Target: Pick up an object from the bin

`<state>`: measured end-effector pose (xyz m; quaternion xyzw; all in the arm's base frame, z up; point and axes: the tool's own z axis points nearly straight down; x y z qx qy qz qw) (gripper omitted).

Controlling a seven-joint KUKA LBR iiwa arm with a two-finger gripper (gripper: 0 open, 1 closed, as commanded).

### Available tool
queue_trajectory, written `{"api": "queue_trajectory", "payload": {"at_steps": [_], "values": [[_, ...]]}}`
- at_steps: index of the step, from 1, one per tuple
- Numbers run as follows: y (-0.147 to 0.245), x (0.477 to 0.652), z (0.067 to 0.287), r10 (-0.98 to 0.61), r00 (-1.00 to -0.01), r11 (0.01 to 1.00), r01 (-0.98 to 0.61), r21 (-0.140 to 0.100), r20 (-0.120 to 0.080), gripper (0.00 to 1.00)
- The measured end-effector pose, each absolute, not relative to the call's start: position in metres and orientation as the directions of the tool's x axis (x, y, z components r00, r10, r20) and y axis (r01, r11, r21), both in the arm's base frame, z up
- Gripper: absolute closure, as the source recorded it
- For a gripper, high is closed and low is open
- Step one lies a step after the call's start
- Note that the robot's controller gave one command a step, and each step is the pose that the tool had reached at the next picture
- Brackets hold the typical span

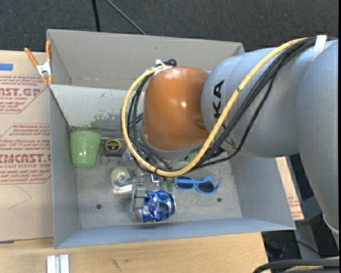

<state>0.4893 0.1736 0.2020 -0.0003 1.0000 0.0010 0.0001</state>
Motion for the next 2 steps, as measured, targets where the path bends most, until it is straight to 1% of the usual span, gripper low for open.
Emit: {"api": "queue_trajectory", "payload": {"at_steps": [1, 2], "values": [[0.137, 0.506, 0.075, -0.027, -1.000, 1.000, -0.027, -0.002, 0.003, 0.00], [0.043, 0.492, 0.071, -0.012, -1.000, 1.000, -0.012, -0.004, 0.001, 0.00]]}}
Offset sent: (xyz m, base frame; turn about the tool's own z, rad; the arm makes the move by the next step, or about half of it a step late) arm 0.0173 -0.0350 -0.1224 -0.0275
